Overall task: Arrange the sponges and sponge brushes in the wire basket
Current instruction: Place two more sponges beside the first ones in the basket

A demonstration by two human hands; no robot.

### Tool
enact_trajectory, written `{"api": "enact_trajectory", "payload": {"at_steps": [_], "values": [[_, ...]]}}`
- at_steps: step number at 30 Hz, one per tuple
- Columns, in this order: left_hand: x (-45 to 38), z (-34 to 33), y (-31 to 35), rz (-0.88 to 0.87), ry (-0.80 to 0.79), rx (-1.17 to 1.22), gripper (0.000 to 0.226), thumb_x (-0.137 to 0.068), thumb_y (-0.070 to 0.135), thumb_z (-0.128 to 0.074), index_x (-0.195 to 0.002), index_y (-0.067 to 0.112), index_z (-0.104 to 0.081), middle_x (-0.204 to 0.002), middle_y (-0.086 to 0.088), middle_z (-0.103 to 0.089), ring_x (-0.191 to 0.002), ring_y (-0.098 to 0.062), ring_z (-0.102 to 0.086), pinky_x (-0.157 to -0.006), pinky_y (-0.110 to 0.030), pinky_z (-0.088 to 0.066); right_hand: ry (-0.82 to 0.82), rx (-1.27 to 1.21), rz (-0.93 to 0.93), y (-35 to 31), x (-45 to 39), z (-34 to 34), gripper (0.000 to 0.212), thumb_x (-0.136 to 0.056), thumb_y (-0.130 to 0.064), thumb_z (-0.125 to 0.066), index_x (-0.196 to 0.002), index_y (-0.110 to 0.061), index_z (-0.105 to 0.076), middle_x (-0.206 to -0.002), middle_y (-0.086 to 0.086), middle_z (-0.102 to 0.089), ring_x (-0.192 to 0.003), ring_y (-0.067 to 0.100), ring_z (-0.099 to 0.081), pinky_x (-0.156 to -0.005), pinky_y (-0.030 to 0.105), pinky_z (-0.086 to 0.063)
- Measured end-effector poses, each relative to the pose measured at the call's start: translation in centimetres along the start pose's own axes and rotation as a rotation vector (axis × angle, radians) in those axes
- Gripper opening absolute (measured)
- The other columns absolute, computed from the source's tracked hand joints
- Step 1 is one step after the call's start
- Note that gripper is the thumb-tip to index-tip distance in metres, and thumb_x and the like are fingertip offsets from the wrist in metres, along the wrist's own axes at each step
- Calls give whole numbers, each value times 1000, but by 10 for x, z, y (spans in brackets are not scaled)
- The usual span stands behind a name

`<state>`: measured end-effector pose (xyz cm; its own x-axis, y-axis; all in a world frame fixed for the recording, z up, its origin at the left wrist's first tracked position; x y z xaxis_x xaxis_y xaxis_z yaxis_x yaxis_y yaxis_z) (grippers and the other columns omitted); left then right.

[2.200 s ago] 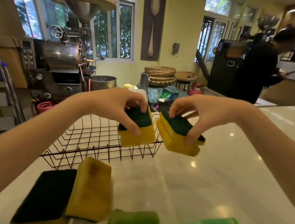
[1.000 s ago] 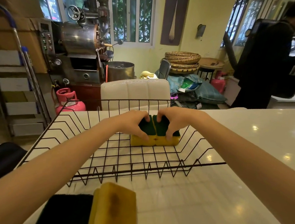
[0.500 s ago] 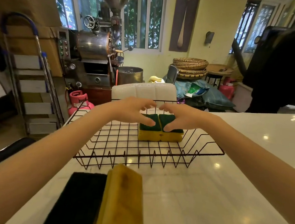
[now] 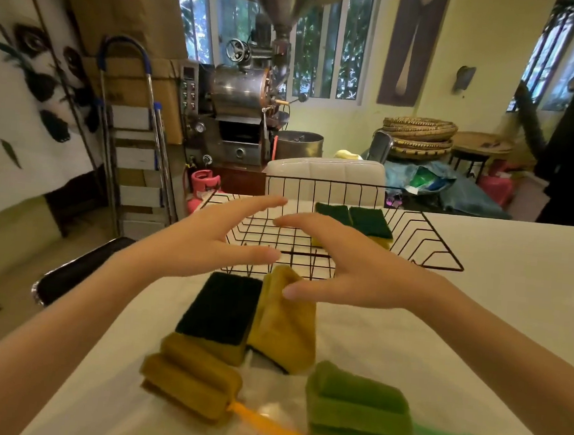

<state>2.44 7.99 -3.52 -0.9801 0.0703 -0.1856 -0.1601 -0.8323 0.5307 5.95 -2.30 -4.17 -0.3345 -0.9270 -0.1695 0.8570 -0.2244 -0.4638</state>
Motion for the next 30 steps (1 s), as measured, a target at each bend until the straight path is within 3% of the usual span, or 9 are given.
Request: {"api": "enact_trajectory", "payload": {"at_steps": [6,11,15,18,23,28,30], "values": [[35,-18,-19,64,-7,69,74,-67,60,-60,-131,48,-25,-138,30,-31,-127,10,-28,-104,-22,-26,-68,19,13,-4,5,-34,81,-72,-52,-65,-138,-35,-22,-149,-13,-25,-133,2,-22,-111,29,-27],[43,-33,-33,121,-62,66,69,-66,55,-61,-127,49,-29,-126,36,-32,-110,25,-26,-92,-8,-27,-122,80,-7,0,6,-50,83,-71,-54,-65,-139,-35,-21,-149,-10,-22,-134,6,-19,-112,30,-24],[44,-43,-44,167,-168,18,67,-69,46,-66,-127,42,-34,-123,29,-35,-112,11,-32,-82,-2,-28,-161,139,-21,2,5,-57,78,-71,-54,-65,-136,-38,-26,-152,-7,-16,-138,9,-8,-112,33,-15],[44,-49,-54,197,-212,-15,73,-69,43,-69,-131,37,-31,-124,26,-30,-116,6,-27,-86,-3,-26,-198,174,-41,8,4,-64,69,-72,-53,-64,-132,-39,-34,-153,-7,-14,-140,13,-3,-113,40,-15],[44,-52,-62,218,-228,-18,79,-64,41,-74,-130,41,-30,-127,29,-26,-118,6,-24,-95,-13,-25,-210,206,-54,13,5,-61,50,-71,-51,-66,-114,-32,-49,-138,-5,-33,-124,15,-27,-98,31,-35],[46,-52,-61,190,-199,22,77,-62,37,-77,-125,43,-32,-122,35,-28,-109,16,-30,-83,0,-29,32,-89,-42,6,8,-33,46,-66,-47,-72,-98,-27,-45,-123,-5,-40,-112,12,-40,-92,31,-45],[46,-52,-61,181,-192,36,76,-62,37,-77,-121,46,-31,-116,42,-25,-105,23,-27,-81,3,-29,56,-101,-41,7,11,-33,48,-64,-49,-72,-93,-23,-43,-125,-4,-42,-113,13,-41,-94,32,-45]]}}
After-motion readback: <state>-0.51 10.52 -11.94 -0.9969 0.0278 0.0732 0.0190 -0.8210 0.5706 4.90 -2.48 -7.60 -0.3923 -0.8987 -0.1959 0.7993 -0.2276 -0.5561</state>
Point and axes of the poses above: each hand's wrist, its own x-axis away from the middle knuckle, its own z-axis out of the back of the hand, y = z × x, the point moved 8 cm from there along -x, towards the middle knuckle
